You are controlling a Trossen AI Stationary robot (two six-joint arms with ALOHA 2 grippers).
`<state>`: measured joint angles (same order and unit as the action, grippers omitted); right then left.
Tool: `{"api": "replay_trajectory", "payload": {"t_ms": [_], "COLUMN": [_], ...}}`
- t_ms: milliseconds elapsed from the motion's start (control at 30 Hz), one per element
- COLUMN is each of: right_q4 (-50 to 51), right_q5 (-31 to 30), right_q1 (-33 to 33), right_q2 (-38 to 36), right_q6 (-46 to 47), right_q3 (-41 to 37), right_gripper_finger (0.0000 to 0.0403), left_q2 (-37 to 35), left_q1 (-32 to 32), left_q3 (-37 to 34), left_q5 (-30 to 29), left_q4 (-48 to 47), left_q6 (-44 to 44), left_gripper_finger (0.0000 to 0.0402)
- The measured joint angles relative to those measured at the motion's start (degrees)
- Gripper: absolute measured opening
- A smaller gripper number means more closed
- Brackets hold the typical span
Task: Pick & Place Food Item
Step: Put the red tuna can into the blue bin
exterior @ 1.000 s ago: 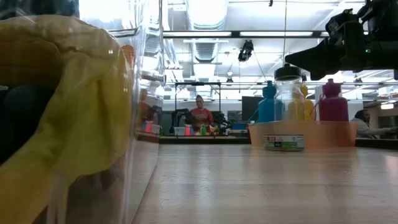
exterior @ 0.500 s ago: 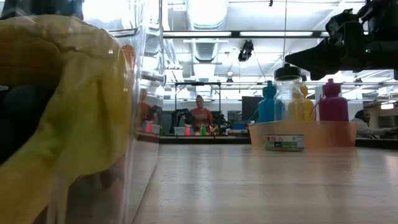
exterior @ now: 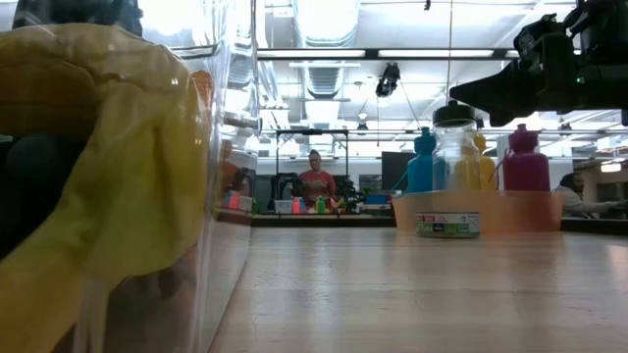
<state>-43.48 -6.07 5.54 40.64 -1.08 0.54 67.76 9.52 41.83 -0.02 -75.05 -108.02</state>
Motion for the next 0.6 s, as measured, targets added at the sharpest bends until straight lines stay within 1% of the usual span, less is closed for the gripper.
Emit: {"api": "replay_trajectory", "payload": {"t_ms": [433, 500, 600], "right_q4": [0.02, 0.0, 0.0], "right_q5": [-0.01, 0.0, -0.02], "right_q1": [-0.02, -0.01, -0.02], "right_q2": [0.0, 0.0, 0.0], "right_q6": [0.0, 0.0, 0.0], "right_q3": [0.0, 0.0, 0.0], "right_gripper_finger": [0.0012, 0.0012, 0.0012], "left_q2": [-0.17, -0.22, -0.53], "left_q1": [0.0, 0.0, 0.0], "left_q3": [0.25, 0.25, 0.25], "left_q5": [-0.12, -0.01, 0.05], "left_q4": [1.36, 1.36, 1.36], "left_q6": [-0.57, -1.37, -1.95], "left_gripper_finger": [0.0179, 0.0187, 0.0214]}}
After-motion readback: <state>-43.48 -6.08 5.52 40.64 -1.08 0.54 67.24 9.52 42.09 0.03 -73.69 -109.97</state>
